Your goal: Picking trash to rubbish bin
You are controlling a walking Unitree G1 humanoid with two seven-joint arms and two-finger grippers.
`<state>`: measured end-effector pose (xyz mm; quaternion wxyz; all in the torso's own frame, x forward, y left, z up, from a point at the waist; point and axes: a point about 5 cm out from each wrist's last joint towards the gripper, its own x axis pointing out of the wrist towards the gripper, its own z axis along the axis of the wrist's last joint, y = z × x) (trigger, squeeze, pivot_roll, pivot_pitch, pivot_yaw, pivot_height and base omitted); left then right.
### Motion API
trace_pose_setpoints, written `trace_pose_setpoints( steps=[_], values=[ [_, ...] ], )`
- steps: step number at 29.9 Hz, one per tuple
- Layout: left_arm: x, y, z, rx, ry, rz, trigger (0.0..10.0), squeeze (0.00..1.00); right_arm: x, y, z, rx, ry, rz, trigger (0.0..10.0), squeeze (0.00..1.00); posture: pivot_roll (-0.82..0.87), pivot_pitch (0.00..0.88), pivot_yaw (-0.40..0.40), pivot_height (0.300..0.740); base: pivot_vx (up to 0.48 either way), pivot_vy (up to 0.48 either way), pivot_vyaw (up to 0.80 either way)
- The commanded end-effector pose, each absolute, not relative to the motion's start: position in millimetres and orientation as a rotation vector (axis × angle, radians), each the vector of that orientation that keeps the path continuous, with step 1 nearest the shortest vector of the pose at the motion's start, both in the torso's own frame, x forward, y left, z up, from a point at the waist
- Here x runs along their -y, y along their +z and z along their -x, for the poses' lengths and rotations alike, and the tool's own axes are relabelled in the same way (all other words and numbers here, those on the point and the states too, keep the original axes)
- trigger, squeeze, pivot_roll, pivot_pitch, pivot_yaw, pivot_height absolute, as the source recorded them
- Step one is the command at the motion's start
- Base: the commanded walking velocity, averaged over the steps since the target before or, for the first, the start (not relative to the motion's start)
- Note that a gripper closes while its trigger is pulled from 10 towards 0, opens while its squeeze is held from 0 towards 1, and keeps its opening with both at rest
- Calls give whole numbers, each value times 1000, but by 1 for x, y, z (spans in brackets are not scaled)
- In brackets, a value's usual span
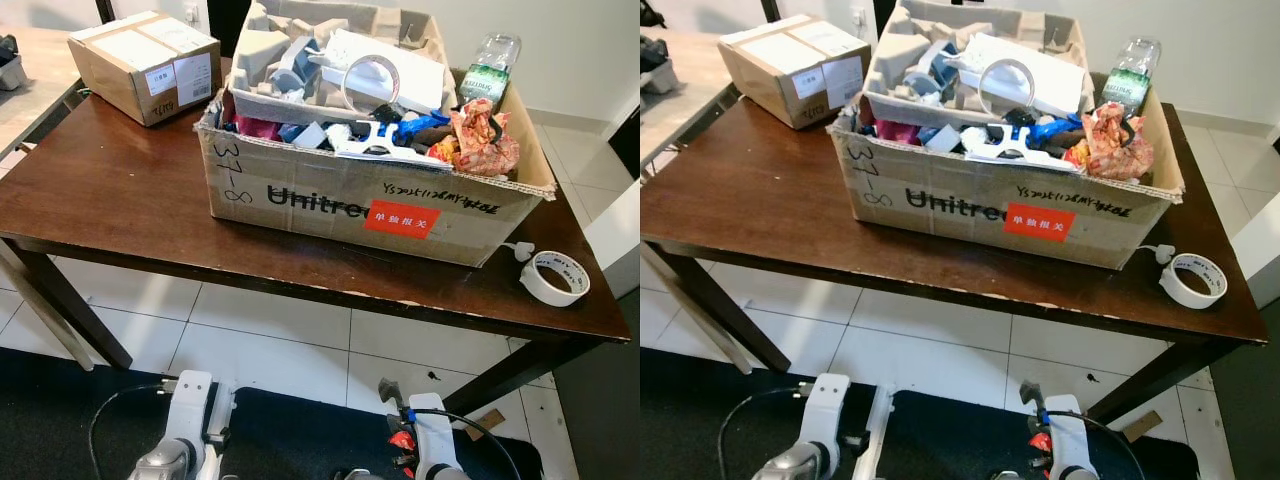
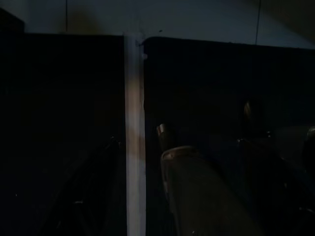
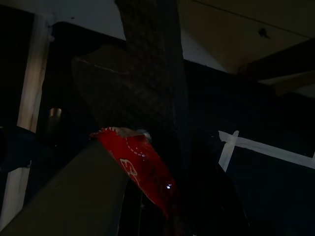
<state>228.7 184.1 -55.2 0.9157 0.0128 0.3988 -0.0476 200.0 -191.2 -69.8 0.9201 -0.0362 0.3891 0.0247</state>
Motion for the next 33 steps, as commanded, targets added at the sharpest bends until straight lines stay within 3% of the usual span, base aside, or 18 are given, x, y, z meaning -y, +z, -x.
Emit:
trace_pose_setpoints(
  steps=[1, 4, 13, 23, 27, 29, 33],
  values=[
    [-183, -60, -222, -843, -107, -37, 10000, 0, 196, -75, -190, -840, 36, 69, 10000, 0, 17, 173, -43, 740, 0, 0, 0],
    [-182, -59, -223, -840, -113, -36, 10000, 0, 196, -76, -189, -854, 39, 62, 10000, 0, 17, 174, -41, 740, 0, 0, 0],
    [-183, -59, -224, -840, -113, -40, 10000, 0, 195, -76, -190, -848, 33, 45, 10000, 0, 20, 175, -38, 740, 0, 0, -774],
    [-183, -57, -226, -831, -126, -72, 10000, 0, 193, -75, -193, -847, 44, 43, 10000, 0, 31, 165, -37, 740, 0, 0, 0],
    [-177, -51, -230, -775, -316, -244, 10000, 0, 193, -62, -211, -774, 145, 11, 10000, 0, 27, 160, -32, 740, 0, 0, 0],
    [-168, -38, -236, -661, -526, -315, 10000, 0, 190, -47, -226, -703, 331, -2, 10000, 0, 22, 156, -29, 740, 0, 0, 0],
    [-155, -16, -242, -529, -761, -234, 10000, 0, 184, -22, -239, -626, 672, 28, 10000, 0, 19, 155, -28, 740, 0, 0, 0]
  ],
)
